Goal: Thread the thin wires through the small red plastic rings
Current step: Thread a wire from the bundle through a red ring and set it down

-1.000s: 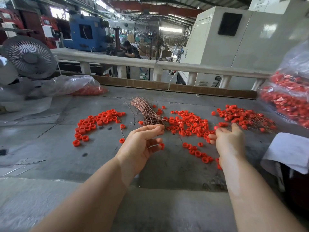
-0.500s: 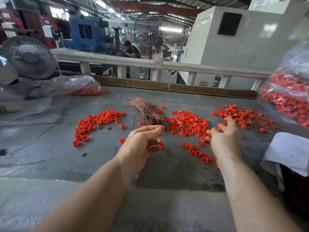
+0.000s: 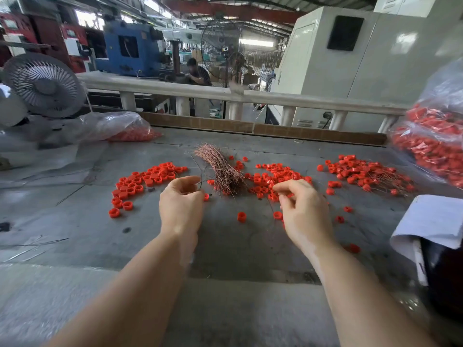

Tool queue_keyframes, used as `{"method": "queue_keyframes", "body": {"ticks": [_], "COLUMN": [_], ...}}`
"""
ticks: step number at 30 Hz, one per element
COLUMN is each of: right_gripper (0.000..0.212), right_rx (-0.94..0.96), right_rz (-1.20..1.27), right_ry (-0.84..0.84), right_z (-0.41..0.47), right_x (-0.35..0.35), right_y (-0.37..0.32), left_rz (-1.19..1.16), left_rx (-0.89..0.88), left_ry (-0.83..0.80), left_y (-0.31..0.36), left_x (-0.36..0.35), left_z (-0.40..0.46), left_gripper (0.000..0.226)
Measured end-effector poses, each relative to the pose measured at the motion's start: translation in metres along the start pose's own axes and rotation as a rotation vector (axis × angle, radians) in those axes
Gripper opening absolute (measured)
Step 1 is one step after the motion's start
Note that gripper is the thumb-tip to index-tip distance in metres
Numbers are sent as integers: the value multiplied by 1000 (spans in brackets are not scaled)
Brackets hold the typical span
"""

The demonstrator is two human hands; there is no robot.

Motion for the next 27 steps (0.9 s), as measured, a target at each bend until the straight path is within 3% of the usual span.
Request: {"method": "queue_keyframes", "body": {"ticks": [5, 9, 18, 23, 27], "right_gripper": [23, 22, 17, 17, 18], "right_rx": [38, 33, 30, 32, 39], "right_rz": [-2, -6, -13, -11, -10], "right_ry": [-96, -143, -175, -177, -189], "right_z": [-3, -4, -6, -6, -5], "right_x": [-7, -9, -12, -13, -13], "right_y": [-7, -9, -10, -11, -12], "left_rz": [560, 923, 929, 956, 1071], "left_rx": [-252, -391, -490, -516, -497], "left_ry": [59, 0, -46, -17, -94], "left_y": [2, -4, -1, -1, -9], "left_x": [-8, -17, -22, -24, -33], "left_z": [-4, -11, -18, -21, -21], "left_gripper": [36, 45, 22, 28, 38]}}
Point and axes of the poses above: each hand's wrist, its own z-axis towards the middle knuckle, its own x-axis out of the back of the hand, y = z × x, the point moved 4 cm from there along z, towards the middle knuckle, and after that the axes turned 15 degrees about x, right-handed, at the moved point
